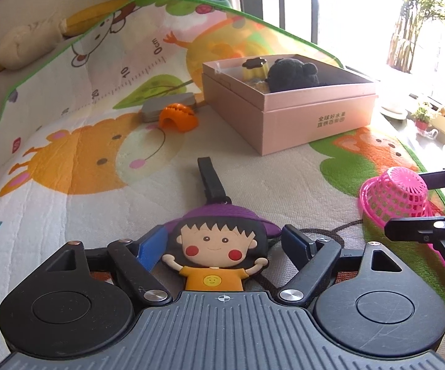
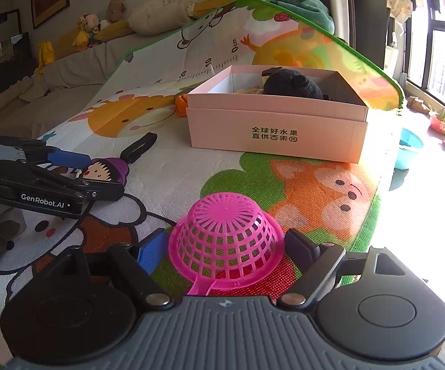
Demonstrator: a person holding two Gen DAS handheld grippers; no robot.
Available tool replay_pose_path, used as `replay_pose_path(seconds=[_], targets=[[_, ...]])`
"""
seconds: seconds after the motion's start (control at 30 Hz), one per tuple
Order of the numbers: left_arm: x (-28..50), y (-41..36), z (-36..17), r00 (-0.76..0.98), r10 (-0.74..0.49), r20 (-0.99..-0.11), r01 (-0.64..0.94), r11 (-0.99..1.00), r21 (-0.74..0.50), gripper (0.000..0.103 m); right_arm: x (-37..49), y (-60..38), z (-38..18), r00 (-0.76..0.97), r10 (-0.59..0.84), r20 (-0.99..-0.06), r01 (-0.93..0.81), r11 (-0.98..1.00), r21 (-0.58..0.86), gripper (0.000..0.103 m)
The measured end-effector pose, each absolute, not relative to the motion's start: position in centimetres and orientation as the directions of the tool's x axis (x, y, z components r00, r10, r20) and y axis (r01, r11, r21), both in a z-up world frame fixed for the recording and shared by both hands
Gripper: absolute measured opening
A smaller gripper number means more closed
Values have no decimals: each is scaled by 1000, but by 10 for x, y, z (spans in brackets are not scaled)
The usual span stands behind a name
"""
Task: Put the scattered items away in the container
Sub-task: 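Carry the keychain and pink scoop toward the pink box with both grippers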
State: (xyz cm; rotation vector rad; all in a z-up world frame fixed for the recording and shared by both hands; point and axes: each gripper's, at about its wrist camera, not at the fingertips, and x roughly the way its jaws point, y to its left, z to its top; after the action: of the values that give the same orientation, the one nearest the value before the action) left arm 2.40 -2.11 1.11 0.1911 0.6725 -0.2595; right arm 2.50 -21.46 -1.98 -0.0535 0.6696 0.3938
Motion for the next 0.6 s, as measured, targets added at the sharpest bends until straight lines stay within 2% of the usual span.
replay_pose_path(seconds=[0.2,0.33,0.37,0.4,0.6], targets=[[-19,-31,33,787,-212,-579,322,942,94,86,15,-218,-15,713,344,-611,-379,922,78,83],[-33,-40,53,812,-244,-531,338,937,85,86,1,-227,4,737,350,-578,-380,922,73,83],[-35,-43,58,816,-254,-519,344,935,83,86,-3,-231,10,745,353,-566,-379,922,75,76],[-36,-46,62,819,-263,-510,351,933,83,86,-5,-234,17,750,357,-557,-382,921,76,74],[-27,-68,82,833,-307,-459,397,911,110,86,-7,-252,45,780,376,-501,-381,919,97,74]])
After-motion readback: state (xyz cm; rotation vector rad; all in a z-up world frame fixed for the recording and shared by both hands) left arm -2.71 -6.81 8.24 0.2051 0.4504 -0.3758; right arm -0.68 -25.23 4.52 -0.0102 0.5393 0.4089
